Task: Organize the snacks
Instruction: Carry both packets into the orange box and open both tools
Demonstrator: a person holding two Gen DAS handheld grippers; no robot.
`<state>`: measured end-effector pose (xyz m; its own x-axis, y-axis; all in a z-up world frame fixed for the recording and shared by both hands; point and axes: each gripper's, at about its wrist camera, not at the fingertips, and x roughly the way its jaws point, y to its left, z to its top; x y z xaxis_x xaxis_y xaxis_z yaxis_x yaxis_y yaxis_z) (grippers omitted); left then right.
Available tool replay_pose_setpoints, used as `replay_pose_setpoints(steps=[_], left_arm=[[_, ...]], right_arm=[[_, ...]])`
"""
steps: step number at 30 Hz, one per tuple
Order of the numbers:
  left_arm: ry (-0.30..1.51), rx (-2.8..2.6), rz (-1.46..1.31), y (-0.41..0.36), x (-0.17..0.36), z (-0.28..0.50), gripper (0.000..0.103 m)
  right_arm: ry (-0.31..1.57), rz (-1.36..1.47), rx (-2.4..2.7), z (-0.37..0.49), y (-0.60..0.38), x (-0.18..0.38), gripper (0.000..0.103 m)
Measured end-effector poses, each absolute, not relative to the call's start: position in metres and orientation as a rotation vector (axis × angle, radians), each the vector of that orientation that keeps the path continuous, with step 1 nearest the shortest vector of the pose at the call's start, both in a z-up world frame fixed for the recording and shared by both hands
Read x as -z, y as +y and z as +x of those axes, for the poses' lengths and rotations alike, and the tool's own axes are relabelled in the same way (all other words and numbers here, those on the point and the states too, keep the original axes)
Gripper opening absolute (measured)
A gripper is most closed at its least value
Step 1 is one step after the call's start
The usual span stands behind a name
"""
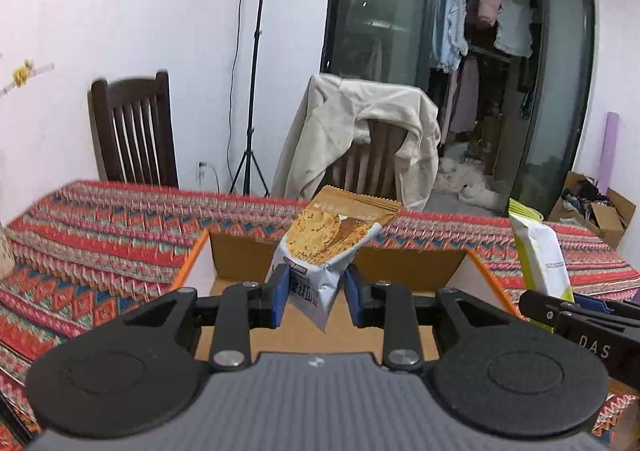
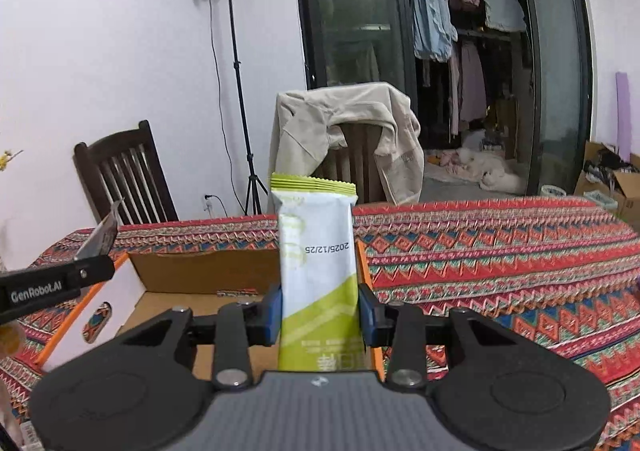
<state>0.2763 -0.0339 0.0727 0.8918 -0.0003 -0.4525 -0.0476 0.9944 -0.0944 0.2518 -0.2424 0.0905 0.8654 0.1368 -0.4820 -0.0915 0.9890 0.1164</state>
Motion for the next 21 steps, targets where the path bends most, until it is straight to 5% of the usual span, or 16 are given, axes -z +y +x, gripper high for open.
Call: replay_pose_setpoints(steps=[13,15,17,20,21], left_arm=[[0.533,-0.059,-0.126,-0.021,-0.037,0.294,0.031],[0.540,-0.071,-0.124,-0.021,-0.037,0.293,0.042],[0.521,-0.070,-0.135,-0.019,-0.039,0.289,0.067],[0.488,-0.095,-0.147,-0.017,-0.044,0.284,0.103],[0.471,-0.097,-0.151,-0.017,-0.045,0.281,0.103]], right_arm=[[0.528,0.079,-0.141,0.275,-0.236,-0.052,0.038],[0.545,0.074,-0.143,0.278,-0.234,-0.048,0.041],[0.549,0.081,-0.144,0.279,-0.236,-0.047,0.048],[0.538,0.085,-0.145,0.276,-0.237,-0.047,0.082],[0.534,0.090,-0.148,0.275,-0.238,-0.048,0.094]])
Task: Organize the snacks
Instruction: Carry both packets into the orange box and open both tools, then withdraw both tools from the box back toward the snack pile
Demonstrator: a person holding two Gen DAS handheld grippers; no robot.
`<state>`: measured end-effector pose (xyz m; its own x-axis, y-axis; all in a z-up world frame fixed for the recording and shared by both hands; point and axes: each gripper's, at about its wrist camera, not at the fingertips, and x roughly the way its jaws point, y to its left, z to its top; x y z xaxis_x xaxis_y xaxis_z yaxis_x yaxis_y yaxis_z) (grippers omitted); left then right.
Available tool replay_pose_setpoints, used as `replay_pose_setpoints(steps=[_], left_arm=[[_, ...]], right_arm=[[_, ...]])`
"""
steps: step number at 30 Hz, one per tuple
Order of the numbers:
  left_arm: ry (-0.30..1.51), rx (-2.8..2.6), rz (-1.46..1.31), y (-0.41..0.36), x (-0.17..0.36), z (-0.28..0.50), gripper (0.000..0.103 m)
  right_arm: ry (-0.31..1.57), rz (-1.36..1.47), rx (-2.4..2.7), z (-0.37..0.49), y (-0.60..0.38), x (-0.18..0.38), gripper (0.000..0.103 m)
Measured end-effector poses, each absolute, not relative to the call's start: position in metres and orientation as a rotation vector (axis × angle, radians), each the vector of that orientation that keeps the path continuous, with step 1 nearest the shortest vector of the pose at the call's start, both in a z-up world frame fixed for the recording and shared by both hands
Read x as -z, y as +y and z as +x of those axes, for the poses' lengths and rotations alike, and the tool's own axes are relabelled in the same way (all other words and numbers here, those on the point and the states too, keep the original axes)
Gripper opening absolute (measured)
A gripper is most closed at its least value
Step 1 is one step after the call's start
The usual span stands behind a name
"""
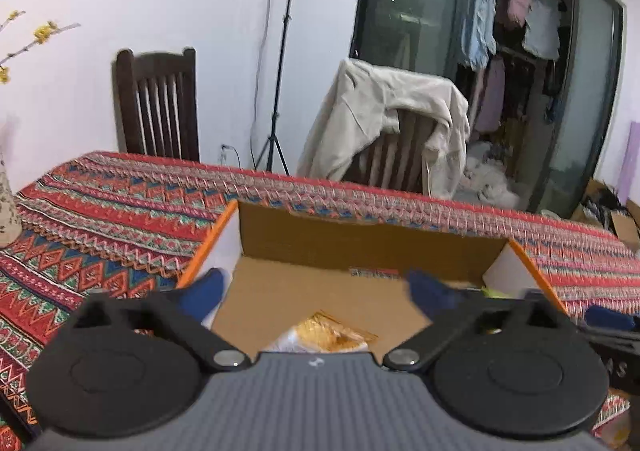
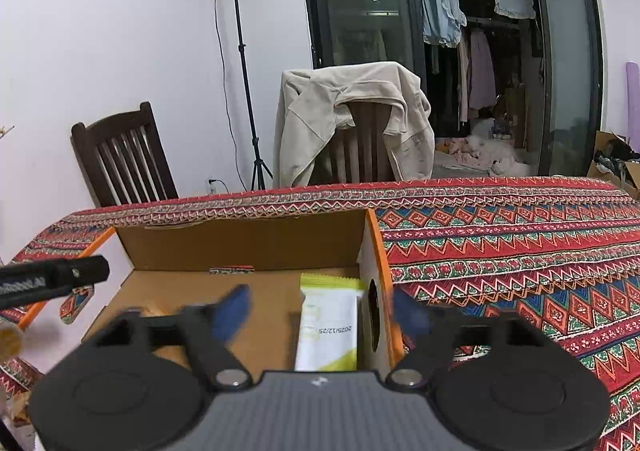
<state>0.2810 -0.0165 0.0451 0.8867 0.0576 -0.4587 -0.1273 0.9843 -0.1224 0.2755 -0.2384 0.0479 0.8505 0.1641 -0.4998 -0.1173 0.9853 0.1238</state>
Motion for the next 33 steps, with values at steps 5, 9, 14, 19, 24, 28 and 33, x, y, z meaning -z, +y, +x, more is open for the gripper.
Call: replay_pose_setpoints(steps=[5,9,14,19,24,28,33], left_arm=[[0.471,-0.085,-0.147,-0.019,-0.049,0.280,0.103],[0.470,-0.086,-0.146,-0.020,-0.052,0.279,0.103],[0.455,-0.077,-0.148,-0.020,-0.060,0.271,0.103],[0.435,-0.082,-0.134,-0.022,-0.074,0.258,0.103],[0.436,-0.087,-0.107,-0.021,-0.083,0.239,0.103],[0.447,-0.074,-0.110,-0.017,-0.087,0.221,0.103],[0.444,-0.074,-0.098,-0.012,-0.090,0.192,0.103]], right_arm=[[0.543,0.104,-0.165,0.274,-0.240,-0.049,0.103],[0.538,0.107,-0.164,0.272,-0.242,-0.051,0.103],[0.525,0.105,-0.154,0.266,-0.243,-0.058,0.103],[0.510,0.083,-0.137,0.254,-0.242,-0.069,0.103],[0.500,0.070,-0.138,0.234,-0.242,-0.079,0.103],[0.504,0.070,-0.153,0.214,-0.242,-0.084,0.103],[0.502,0.060,-0.161,0.186,-0.243,-0.086,0.103]])
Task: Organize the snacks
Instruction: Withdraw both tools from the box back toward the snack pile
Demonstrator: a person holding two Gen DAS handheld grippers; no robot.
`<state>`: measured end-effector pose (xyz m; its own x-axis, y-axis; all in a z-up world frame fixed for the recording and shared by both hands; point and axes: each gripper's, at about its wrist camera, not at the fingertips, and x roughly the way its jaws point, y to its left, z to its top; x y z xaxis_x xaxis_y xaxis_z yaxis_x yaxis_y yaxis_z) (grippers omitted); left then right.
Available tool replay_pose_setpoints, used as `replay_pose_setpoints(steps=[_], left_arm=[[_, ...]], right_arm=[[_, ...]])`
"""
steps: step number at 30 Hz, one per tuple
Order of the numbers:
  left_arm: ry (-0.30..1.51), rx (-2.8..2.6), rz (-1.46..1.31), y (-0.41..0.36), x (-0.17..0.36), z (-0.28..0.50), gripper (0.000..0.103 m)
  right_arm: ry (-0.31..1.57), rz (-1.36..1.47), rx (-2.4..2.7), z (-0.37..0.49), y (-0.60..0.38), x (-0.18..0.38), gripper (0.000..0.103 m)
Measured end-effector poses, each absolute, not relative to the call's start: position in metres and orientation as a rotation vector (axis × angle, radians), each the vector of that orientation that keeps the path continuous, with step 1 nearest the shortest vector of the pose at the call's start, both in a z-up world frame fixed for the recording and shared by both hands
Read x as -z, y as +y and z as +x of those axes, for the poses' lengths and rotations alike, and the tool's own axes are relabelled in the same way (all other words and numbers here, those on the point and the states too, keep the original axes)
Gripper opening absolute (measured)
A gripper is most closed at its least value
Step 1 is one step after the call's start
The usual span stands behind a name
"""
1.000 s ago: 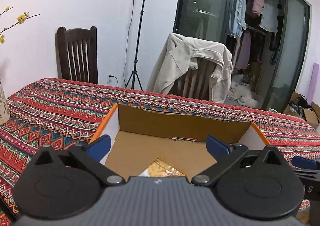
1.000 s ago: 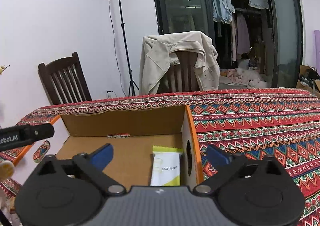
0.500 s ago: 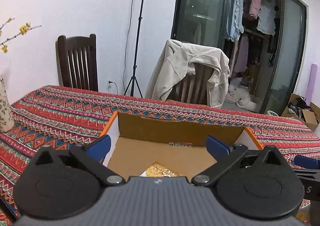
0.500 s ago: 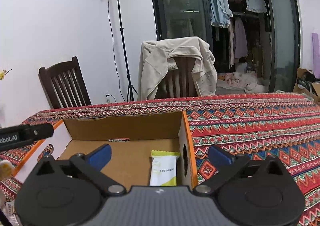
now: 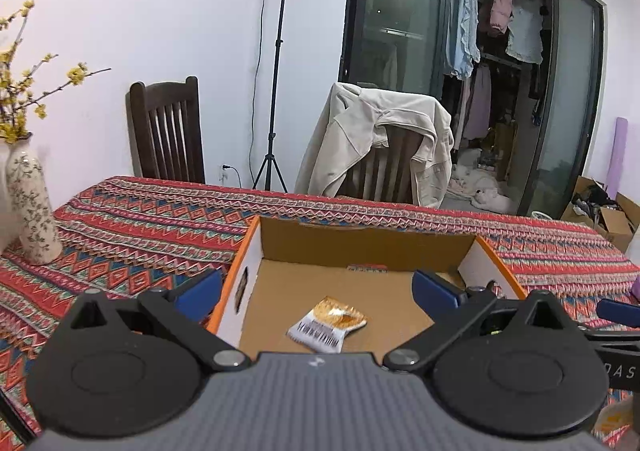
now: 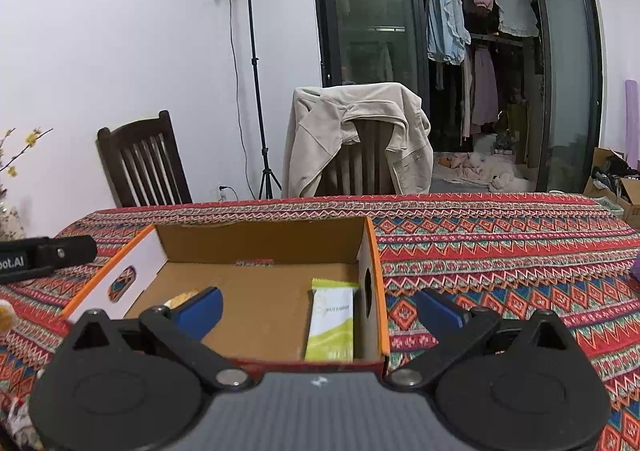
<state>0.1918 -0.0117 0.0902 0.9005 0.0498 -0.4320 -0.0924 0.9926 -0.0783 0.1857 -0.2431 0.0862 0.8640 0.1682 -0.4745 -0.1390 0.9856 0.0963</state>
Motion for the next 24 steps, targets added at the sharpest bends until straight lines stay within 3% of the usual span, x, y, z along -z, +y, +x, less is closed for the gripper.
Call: replay_pose_setpoints(steps=[24], left_arm=[[0.464,-0.057,-0.077,0.018,-0.032,0.070,0.103]], right_arm=[[0.547,0.013,-0.273,0.060,-0.222,-0.047,0.103]])
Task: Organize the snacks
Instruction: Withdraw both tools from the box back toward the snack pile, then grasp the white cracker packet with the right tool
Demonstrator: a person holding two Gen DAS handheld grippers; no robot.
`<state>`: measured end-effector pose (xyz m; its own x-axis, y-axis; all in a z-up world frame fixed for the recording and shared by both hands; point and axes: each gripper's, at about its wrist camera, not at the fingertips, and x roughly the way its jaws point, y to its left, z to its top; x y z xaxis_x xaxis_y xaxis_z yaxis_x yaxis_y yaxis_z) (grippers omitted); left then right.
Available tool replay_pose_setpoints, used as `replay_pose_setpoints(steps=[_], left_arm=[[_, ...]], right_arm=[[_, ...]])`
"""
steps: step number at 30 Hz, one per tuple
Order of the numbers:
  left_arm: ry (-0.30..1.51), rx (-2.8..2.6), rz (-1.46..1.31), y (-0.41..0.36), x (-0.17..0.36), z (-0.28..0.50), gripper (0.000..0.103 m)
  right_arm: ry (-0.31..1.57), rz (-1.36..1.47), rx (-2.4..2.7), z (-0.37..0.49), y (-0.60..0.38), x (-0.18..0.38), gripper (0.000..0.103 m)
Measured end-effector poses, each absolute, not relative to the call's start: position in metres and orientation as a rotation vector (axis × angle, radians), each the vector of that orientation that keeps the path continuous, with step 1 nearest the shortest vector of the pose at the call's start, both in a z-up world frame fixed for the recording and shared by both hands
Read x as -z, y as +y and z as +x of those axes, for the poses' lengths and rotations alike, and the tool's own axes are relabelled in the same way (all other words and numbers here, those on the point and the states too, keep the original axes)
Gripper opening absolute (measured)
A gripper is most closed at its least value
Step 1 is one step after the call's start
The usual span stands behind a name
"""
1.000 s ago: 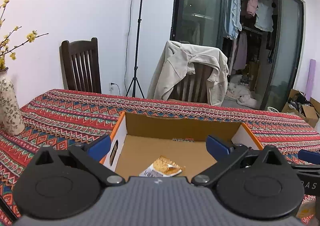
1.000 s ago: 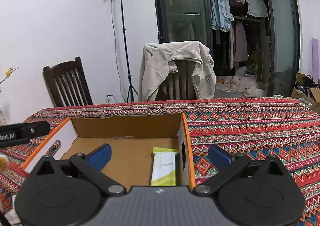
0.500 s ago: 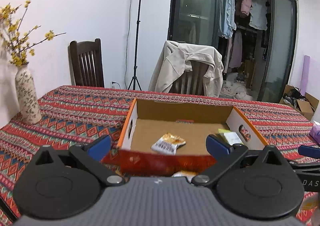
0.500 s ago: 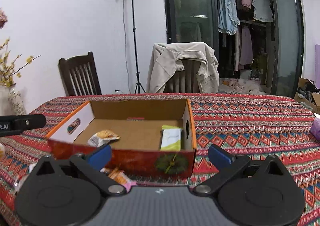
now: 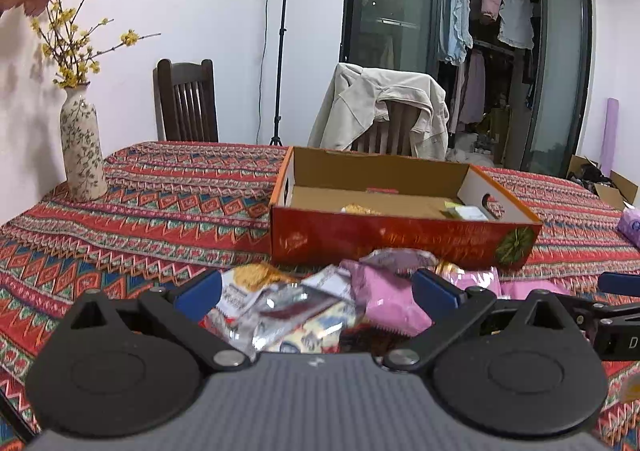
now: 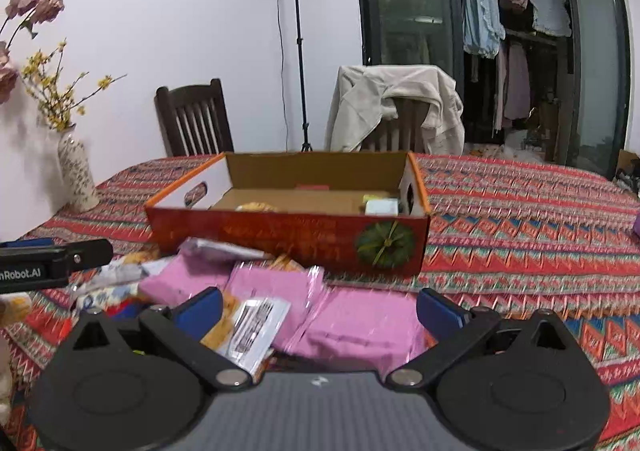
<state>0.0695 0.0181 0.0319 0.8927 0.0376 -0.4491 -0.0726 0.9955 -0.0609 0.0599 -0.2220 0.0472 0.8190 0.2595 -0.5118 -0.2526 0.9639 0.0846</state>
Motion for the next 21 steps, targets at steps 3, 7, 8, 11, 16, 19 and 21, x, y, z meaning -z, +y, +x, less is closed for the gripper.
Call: replay_pose_setpoints(steps=[3,7,8,11,16,19,21], left_arm=[[0.471,-0.049,-0.079,0.019,-0.028,0.066,0.103],[0.474,-0.043,-0.085,0.021,-0.026,0.064,0.103],[0.475,-0.043,-0.086,0.022,-0.026,0.064,0.103],[0.485,-0.048,-0.094,0.024,-0.023,0.065,0.103],[0.495,-0.042,-0.106,0.027,-0.020,0.068,0.103],[0.501,-0.046,-0.115,0.031,-0.018,0.070,0.103],[0.503,-0.047,-0.122,0.034,-0.017,0.071,0.103]], right_arm=[[0.569,0.012,-0.276,0.058,-0.219,-0.041,0.103],[0.591,0.008,-0.275,0.056,-0.216,-0.035,0.103],[0.594,0.008,-0.275,0.056,-0.215,-0.034,0.103],[0.606,-0.003,-0.278,0.058,-0.210,-0.031,0.103],[0.621,-0.016,-0.291,0.064,-0.197,-0.028,0.103],[0.620,-0.037,-0.300,0.068,-0.187,-0.028,0.103],[0.619,-0.054,-0.302,0.071,-0.179,-0.029,0.103]])
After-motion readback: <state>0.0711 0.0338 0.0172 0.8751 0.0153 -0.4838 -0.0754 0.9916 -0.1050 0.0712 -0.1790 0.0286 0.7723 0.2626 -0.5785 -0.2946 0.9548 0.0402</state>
